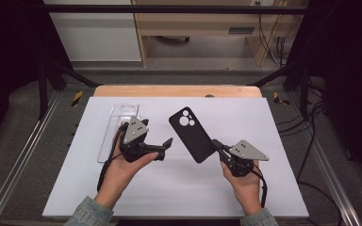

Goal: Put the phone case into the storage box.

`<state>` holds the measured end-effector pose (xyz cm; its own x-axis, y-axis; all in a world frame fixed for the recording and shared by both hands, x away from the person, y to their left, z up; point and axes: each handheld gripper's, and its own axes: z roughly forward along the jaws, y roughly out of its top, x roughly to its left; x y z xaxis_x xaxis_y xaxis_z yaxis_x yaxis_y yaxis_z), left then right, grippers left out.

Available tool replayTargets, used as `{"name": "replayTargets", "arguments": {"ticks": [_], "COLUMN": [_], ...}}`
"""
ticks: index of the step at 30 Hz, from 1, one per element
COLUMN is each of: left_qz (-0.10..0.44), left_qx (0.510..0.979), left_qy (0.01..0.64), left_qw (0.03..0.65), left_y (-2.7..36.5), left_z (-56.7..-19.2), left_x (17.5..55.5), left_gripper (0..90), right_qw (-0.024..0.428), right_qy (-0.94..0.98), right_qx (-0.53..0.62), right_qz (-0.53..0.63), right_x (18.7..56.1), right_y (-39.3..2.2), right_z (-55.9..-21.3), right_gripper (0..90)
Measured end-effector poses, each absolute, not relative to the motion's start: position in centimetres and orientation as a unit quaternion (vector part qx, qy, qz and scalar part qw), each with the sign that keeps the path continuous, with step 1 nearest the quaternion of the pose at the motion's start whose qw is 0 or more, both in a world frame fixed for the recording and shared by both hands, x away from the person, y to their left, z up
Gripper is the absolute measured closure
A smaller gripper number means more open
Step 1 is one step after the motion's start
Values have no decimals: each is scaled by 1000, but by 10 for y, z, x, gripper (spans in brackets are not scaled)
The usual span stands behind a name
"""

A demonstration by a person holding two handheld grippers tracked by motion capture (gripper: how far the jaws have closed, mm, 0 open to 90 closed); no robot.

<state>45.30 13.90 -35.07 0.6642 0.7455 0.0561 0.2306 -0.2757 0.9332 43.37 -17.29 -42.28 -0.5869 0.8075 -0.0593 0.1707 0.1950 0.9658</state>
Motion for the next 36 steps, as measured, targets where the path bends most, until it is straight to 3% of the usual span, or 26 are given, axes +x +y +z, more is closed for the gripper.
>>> {"name": "replayTargets", "arguments": {"ticks": [36], "left_qz": [228], "left_qx": [764], "left_qy": [328], "left_qw": [507], "left_y": [132], "left_z": [-354], "left_x": [466], "left_gripper": [13], "right_qw": [304], "right_qy": [720], "right_qx": [332], "right_qz": [528], "right_x": [431], "right_y": [-169], "right_z": [-423], "right_gripper": [900]}}
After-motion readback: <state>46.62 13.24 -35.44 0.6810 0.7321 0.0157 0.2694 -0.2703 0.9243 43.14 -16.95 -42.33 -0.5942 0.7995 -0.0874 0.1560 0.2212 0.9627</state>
